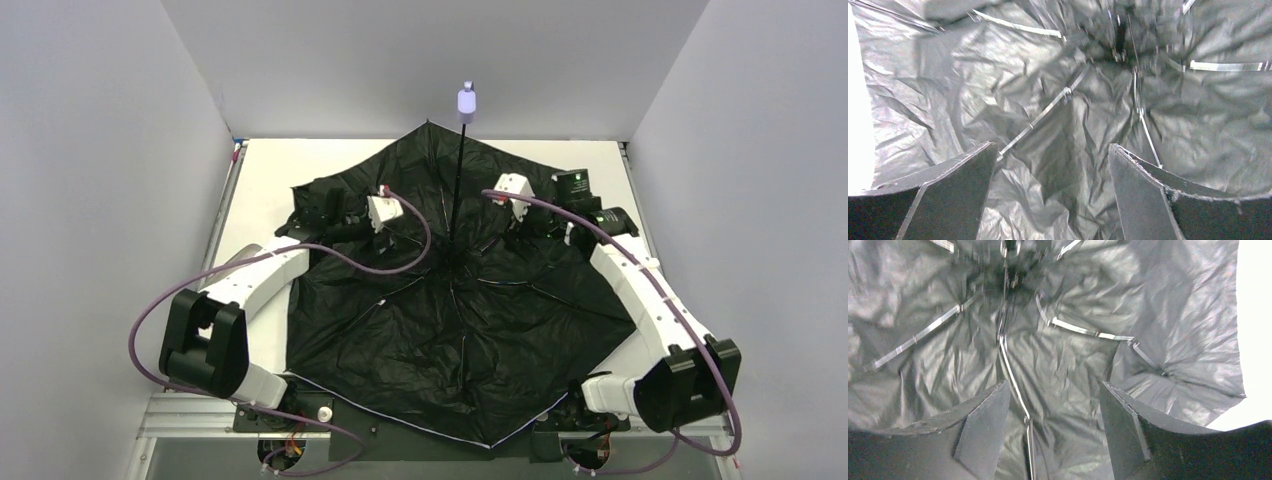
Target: Open the umbrella
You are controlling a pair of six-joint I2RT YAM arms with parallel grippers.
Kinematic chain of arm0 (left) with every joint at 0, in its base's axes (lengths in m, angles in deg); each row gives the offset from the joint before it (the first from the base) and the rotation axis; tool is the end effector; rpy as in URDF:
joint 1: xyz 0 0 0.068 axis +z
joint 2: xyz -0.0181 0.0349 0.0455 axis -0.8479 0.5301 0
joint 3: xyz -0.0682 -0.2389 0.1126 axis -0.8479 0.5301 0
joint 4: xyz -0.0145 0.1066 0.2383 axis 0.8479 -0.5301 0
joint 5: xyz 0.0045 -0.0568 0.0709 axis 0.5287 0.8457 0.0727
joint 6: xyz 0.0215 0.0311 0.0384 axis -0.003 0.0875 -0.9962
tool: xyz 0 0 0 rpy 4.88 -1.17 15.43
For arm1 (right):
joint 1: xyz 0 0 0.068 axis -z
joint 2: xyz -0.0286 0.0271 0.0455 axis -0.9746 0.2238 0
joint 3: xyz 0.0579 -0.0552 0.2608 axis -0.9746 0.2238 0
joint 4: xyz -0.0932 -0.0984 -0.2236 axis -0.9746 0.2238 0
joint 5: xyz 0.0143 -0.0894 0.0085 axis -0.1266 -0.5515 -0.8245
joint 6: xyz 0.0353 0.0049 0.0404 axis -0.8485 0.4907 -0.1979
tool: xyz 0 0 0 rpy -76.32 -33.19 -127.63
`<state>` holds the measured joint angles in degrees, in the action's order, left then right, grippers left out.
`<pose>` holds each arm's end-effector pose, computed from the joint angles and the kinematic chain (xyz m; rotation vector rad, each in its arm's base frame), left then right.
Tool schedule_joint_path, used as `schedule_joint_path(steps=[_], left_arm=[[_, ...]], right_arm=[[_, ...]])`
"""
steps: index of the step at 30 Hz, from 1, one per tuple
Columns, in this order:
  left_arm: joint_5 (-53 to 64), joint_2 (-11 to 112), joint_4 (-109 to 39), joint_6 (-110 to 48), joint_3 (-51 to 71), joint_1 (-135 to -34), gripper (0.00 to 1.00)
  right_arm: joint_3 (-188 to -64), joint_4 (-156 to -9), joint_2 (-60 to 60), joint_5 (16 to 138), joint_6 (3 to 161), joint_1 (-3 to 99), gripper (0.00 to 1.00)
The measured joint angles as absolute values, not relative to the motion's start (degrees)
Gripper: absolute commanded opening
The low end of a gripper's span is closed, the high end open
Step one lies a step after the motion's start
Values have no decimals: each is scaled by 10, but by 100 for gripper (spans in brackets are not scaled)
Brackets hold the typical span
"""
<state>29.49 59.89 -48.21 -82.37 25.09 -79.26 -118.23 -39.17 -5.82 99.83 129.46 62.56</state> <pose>0.2942 -0.1351 0.2494 1.3446 1.6979 -0.4487 0.2561 0.0848 0.3156 -1.2804 1.9695 0.4306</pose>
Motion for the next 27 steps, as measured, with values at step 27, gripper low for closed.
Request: schedule_joint_path(steps=[27], left_arm=[[290,549,-391,-731,90,-938,88]], right_arm=[[-972,-737,-166,930,628,594,70]])
